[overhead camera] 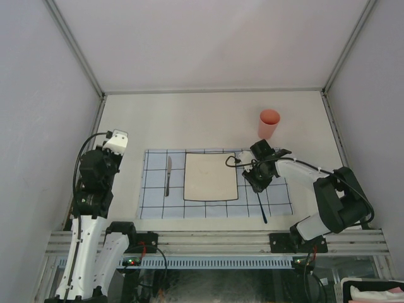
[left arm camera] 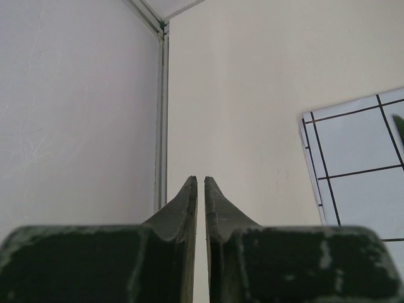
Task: Set the dinner table for one person
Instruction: Adjust the spoon with the napkin.
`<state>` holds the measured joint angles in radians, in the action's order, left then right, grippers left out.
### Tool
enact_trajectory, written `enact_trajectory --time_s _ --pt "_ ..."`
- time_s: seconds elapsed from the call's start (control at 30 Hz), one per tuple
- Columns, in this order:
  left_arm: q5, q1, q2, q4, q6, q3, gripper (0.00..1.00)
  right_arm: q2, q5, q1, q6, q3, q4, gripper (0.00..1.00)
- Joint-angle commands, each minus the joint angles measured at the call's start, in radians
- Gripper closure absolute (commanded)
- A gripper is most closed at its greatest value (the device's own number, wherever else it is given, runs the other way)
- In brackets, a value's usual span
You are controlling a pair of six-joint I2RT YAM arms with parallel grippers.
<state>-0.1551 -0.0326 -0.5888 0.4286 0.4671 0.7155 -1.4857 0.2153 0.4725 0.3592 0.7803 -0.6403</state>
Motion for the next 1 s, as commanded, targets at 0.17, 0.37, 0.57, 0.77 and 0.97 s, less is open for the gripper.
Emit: enact_trajectory --time_s 0.17,0.37,0.57,0.77,0.97 --pt "0.000 -0.006 0.002 -0.025 0.019 -0.004 0.88 -0.027 0.062 -0.006 -0.016 0.011 -0.011 0.83" --pt "0.003 -0.006 0.005 -0.017 0.022 -0.002 0.88 0.020 0.042 -0.002 -0.013 0.018 -0.017 0.83" --pt "0.011 -0.006 0.005 -0.014 0.022 -0.003 0.88 0.103 0.026 0.007 -0.006 0.046 -0.054 0.84" --pt "0.027 -0.006 -0.007 -0.014 0.008 0.012 0.88 0.140 0.028 0.008 -0.002 0.075 -0.082 0.91" --pt "0.027 -0.005 -0.002 -0.007 0.012 0.021 0.88 0.121 0.015 0.032 0.001 0.053 -0.088 0.65"
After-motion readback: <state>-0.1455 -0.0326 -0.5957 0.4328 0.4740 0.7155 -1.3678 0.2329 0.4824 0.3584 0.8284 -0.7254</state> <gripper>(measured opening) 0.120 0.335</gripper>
